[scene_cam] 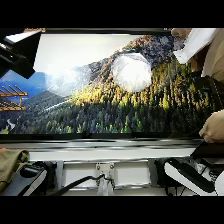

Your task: Fold the clothes and pants, and hang the long-sleeved shirts on hangers.

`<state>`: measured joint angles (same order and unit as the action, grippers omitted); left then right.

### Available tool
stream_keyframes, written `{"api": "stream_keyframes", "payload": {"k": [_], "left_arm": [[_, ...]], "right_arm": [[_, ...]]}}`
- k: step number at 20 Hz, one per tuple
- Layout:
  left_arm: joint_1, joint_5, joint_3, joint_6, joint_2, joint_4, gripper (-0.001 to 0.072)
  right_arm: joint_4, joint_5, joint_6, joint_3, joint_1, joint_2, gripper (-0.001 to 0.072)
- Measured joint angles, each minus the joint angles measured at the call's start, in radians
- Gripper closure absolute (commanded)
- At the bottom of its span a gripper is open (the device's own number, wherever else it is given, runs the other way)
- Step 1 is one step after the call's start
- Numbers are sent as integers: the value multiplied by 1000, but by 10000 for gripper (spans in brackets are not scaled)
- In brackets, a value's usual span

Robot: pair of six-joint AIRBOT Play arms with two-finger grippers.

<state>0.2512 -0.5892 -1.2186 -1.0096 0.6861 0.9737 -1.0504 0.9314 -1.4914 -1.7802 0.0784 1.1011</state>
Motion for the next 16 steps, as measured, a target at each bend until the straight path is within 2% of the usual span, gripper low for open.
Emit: {"api": "stream_keyframes", "payload": {"k": [3, 7, 16], "left_arm": [[0, 17, -5, 3, 0, 3, 346], [0, 27, -7, 3, 0, 6, 346], [0, 32, -7, 3, 0, 5, 346]], "right_arm": [[-65, 23, 21, 115, -198, 0, 144], [-104, 51, 34, 188, -357, 2, 144], [-124, 68, 38, 214, -450, 2, 144]]}}
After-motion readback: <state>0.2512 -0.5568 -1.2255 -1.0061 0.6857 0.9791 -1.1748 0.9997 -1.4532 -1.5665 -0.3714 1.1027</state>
